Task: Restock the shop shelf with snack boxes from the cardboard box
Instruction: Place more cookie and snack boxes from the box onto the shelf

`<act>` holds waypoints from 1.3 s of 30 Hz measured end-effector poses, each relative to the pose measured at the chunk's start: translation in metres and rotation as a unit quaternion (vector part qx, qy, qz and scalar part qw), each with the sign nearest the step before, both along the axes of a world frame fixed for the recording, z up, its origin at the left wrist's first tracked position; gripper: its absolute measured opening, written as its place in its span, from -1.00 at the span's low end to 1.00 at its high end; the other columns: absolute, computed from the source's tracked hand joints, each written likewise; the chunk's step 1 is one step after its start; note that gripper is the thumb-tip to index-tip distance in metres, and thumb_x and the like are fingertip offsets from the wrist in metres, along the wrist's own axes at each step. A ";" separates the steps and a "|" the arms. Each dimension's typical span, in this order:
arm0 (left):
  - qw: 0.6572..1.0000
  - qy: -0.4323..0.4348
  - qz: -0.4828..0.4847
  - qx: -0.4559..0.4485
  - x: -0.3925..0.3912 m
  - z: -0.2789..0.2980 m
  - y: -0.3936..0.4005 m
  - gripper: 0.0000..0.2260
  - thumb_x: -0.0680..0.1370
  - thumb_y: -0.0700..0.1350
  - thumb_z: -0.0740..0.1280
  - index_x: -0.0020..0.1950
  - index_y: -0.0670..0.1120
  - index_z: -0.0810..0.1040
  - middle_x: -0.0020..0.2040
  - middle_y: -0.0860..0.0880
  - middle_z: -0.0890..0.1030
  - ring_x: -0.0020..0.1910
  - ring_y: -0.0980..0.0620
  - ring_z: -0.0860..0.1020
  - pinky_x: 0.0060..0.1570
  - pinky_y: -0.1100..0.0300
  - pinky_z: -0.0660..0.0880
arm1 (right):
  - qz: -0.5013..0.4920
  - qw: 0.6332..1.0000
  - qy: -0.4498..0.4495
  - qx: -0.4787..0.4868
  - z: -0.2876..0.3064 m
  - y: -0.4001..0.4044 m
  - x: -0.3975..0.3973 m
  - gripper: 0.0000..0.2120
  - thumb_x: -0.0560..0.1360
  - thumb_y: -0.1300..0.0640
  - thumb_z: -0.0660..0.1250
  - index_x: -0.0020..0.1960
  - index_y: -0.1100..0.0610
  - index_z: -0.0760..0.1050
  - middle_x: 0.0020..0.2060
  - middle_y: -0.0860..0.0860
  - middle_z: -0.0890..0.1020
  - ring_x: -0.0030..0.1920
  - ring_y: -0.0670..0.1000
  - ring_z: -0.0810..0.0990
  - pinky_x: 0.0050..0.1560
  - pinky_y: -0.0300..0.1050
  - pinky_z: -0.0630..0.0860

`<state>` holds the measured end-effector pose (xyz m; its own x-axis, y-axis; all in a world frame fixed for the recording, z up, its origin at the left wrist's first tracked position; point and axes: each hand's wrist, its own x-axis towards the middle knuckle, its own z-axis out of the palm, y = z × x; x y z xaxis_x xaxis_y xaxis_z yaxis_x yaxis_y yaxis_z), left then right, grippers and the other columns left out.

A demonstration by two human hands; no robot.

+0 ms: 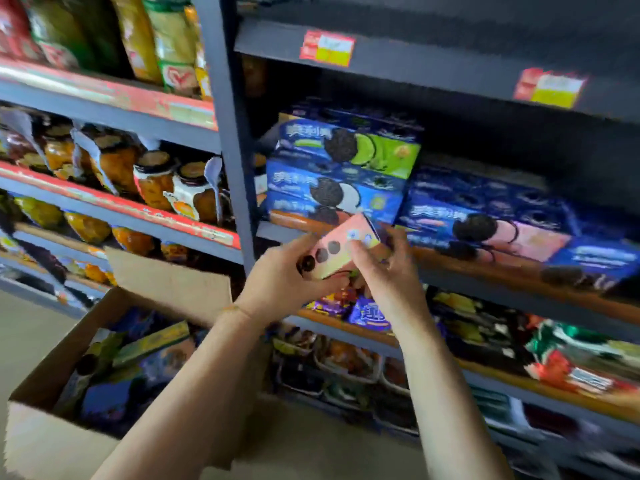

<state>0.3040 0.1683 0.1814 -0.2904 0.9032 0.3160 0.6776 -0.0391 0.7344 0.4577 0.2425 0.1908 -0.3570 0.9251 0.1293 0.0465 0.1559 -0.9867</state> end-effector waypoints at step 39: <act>0.936 0.338 0.092 0.020 0.081 0.079 0.145 -0.16 0.52 0.35 0.23 0.62 -0.10 0.06 0.63 -0.10 0.08 0.62 -0.13 -0.08 0.57 -0.13 -0.15 | -0.173 0.874 -0.405 0.204 0.116 0.140 0.192 -0.51 0.59 -0.01 0.31 0.48 0.04 0.30 0.47 0.25 0.23 0.46 0.28 0.25 0.35 0.09 0.37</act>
